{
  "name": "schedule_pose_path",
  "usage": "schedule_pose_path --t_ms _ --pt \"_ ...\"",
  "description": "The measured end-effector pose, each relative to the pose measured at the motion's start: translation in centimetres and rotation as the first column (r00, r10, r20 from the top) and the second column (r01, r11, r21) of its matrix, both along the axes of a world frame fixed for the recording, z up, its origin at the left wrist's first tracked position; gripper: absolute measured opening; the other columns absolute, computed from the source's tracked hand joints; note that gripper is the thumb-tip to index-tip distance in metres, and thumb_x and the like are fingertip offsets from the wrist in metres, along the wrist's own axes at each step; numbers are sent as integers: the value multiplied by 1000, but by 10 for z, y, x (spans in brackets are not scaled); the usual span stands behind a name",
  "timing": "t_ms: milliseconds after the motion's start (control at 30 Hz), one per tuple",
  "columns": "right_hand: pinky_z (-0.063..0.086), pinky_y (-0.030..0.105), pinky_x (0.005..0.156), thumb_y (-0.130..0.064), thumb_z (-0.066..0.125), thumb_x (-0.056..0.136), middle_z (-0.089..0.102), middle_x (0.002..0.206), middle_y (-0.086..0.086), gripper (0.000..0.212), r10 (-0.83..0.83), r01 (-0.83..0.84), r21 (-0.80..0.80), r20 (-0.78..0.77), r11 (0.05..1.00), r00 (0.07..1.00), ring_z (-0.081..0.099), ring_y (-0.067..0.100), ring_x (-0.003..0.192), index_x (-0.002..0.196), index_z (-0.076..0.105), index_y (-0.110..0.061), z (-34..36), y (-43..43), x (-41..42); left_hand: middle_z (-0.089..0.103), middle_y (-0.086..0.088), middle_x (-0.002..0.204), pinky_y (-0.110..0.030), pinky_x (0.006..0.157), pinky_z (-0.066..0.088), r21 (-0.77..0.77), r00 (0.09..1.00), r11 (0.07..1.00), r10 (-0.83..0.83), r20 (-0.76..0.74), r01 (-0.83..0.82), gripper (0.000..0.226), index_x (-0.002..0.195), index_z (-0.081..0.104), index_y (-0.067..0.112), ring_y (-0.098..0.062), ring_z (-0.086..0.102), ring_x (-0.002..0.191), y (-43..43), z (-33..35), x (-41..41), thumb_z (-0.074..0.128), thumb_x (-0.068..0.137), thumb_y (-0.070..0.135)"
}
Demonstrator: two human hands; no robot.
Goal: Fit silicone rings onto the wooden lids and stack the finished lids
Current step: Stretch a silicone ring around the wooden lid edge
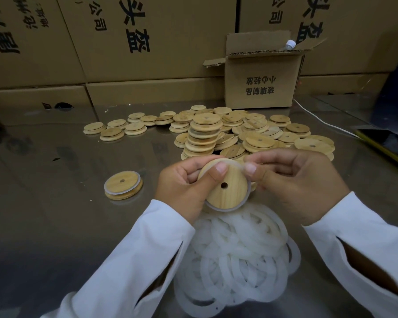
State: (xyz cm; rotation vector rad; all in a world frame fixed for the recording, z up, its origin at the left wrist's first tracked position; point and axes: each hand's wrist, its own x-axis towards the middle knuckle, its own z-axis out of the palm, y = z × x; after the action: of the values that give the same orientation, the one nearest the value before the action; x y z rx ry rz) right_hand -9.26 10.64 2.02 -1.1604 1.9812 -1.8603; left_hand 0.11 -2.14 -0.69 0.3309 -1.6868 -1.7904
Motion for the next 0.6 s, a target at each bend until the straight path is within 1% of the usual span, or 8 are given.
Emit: schedule_pose_path --t_ms 100,167,233,367,433,500,567,600 --pt "49 10 56 -12 68 74 70 64 -5 13 -22 22 6 16 1000 1000 61 1 53 72 67 -25 -1 0 -1 74 -11 84 -38 81 54 12 1000 1000 26 4 -27 23 88 74 16 -25 69 84 -1 0 -1 73 68 27" --pt "51 12 59 -8 67 75 70 65 -7 16 -31 31 22 2 999 1000 61 2 57 68 68 -23 -3 -1 0 73 -12 84 -38 79 52 13 999 999 36 -2 -36 26 89 74 15 -25 69 83 -1 0 -1 76 67 29" --pt "53 15 62 -7 67 75 70 68 -5 17 -28 28 31 -13 999 1000 63 8 62 67 69 -22 -4 -2 2 73 -13 84 -39 80 52 20 999 998 52 -14 -52 33 91 73 12 -26 69 83 -1 -1 -1 69 64 30" --pt "53 20 64 -11 67 75 70 73 3 14 -12 13 15 -28 1000 1000 64 19 69 71 70 -25 -5 -2 4 72 -16 88 -46 86 52 31 998 997 65 -15 -65 41 96 71 7 -33 67 89 -2 -1 -1 68 63 31" --pt "54 26 68 -17 66 74 69 72 2 12 -34 35 21 -33 999 999 63 22 71 73 70 -28 -7 -2 2 73 -11 88 -42 85 53 43 996 995 91 -20 -90 36 90 74 15 -27 68 90 -3 0 -1 69 60 33" --pt "54 31 68 -19 65 75 66 68 0 12 -67 68 35 -39 997 997 63 24 70 75 69 -31 -11 -2 -1 74 0 86 -33 80 53 14 986 987 163 -27 -163 21 80 75 26 -15 68 87 -7 2 1 69 61 32" --pt "52 30 66 -18 65 76 65 65 -1 13 -87 89 57 -46 994 995 62 23 67 76 68 -31 -15 -1 -4 73 11 82 -25 75 54 -41 959 958 282 -14 -282 9 75 73 33 -4 66 81 -18 4 7 71 70 27" --pt "51 29 65 -17 64 77 64 63 -2 14 -92 95 69 -46 993 995 61 21 64 76 67 -30 -16 -1 -6 72 16 77 -21 71 54 -76 928 926 372 2 -371 11 75 72 35 1 65 75 -27 4 11 70 75 23"
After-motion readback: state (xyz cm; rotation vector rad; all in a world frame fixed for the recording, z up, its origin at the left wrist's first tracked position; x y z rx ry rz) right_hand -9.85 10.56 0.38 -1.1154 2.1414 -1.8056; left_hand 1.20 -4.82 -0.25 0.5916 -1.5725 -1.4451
